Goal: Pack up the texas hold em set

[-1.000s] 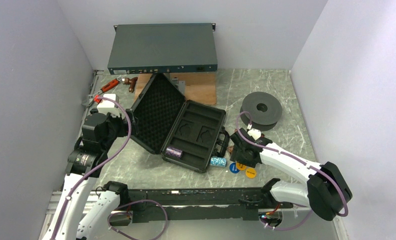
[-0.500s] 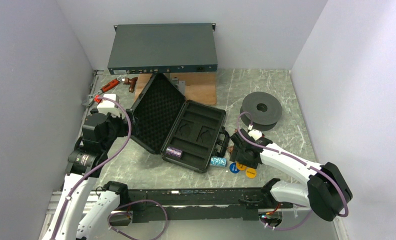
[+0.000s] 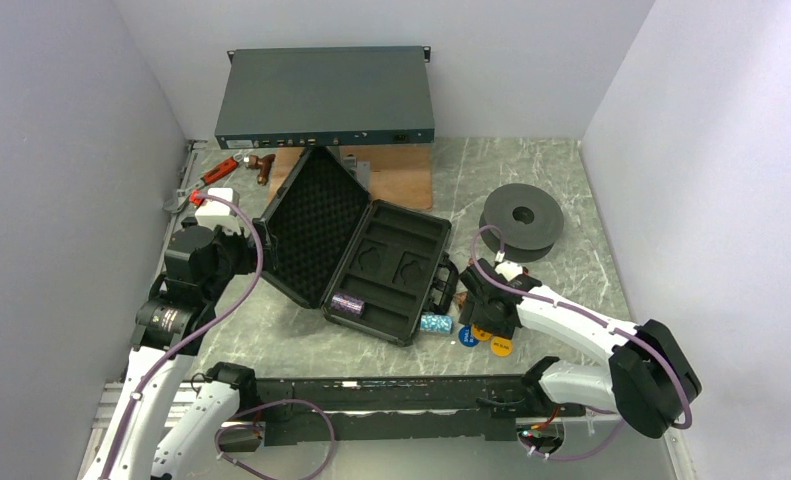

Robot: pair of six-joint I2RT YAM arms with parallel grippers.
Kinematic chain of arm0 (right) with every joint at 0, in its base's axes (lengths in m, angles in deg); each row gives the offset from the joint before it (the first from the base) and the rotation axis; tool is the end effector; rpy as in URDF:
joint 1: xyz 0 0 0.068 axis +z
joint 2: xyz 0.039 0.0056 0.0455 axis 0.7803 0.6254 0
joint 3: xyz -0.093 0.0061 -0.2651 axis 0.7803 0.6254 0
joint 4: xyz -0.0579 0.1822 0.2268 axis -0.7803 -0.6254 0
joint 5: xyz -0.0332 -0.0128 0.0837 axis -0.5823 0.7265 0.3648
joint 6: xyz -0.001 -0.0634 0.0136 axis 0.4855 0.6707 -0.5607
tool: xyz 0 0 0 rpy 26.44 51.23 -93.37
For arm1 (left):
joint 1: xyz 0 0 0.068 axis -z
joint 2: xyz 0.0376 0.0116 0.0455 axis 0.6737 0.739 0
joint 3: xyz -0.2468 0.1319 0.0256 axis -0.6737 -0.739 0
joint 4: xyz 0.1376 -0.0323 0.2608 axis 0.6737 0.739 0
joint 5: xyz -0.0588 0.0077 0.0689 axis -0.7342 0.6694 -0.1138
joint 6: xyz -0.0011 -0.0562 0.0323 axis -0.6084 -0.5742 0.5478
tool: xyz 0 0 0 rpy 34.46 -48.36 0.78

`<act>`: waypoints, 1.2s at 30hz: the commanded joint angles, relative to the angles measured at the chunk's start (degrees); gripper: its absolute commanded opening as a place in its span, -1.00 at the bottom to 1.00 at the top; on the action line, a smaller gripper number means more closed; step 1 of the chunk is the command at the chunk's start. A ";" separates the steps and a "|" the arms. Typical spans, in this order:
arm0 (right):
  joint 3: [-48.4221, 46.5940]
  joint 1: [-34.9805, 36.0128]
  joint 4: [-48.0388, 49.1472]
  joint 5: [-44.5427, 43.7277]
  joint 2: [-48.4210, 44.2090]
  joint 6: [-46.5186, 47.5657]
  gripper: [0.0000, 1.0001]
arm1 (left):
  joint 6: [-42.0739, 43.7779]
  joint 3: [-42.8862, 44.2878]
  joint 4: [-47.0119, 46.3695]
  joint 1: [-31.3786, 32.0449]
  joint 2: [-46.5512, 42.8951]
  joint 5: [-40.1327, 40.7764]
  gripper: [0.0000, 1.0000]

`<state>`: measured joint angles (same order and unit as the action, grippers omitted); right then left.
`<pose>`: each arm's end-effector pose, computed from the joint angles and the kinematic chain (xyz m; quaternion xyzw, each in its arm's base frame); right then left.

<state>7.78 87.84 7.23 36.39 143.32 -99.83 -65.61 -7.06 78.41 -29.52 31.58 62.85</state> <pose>0.1766 0.1130 0.1329 0.1810 0.9647 -0.0077 0.1910 0.1748 -0.0341 0.3604 -0.0121 0.8210 -0.0689 0.5666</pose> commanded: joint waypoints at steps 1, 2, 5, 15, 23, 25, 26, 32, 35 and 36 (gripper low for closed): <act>0.22 -0.17 1.14 -0.56 1.19 0.10 0.37 | 0.52 0.68 -1.76 0.33 -0.25 0.24 0.99; 0.15 -0.19 1.22 -0.56 1.48 0.15 0.37 | 0.47 0.68 -1.76 0.34 -0.28 0.28 0.99; 0.11 -0.17 1.46 -0.56 1.69 0.36 0.33 | 0.46 0.74 -1.63 0.34 -0.33 0.55 0.99; 0.12 -0.17 1.75 -0.47 2.01 0.62 0.13 | 0.43 0.76 -1.53 0.43 -0.58 0.80 0.99; 0.06 -0.17 1.75 -0.47 1.86 0.68 0.07 | 0.41 0.76 -1.50 0.43 -0.68 0.96 0.99; 0.02 -0.18 1.76 -0.40 1.70 0.85 0.05 | 0.39 0.76 -1.50 0.43 -0.75 0.98 0.99; -0.12 -0.17 1.64 -0.30 1.58 0.96 0.03 | 0.44 0.76 -1.50 0.43 -0.76 0.97 0.99; -1.82 -0.17 0.37 -0.80 0.10 2.41 -0.01 | 0.45 0.76 -1.50 0.43 -0.71 0.95 0.99; -2.54 -0.08 0.39 -0.29 -0.80 3.95 -0.01 | 0.50 0.76 -1.54 0.43 -0.74 0.99 0.99; -2.67 -0.08 0.35 0.09 -0.92 4.24 -0.01 | 0.48 0.76 -1.58 0.43 -0.68 0.99 0.99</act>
<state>7.65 87.84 8.13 36.54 144.00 -97.76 -65.63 -7.06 78.43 -29.25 31.45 63.46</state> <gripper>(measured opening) 0.527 0.996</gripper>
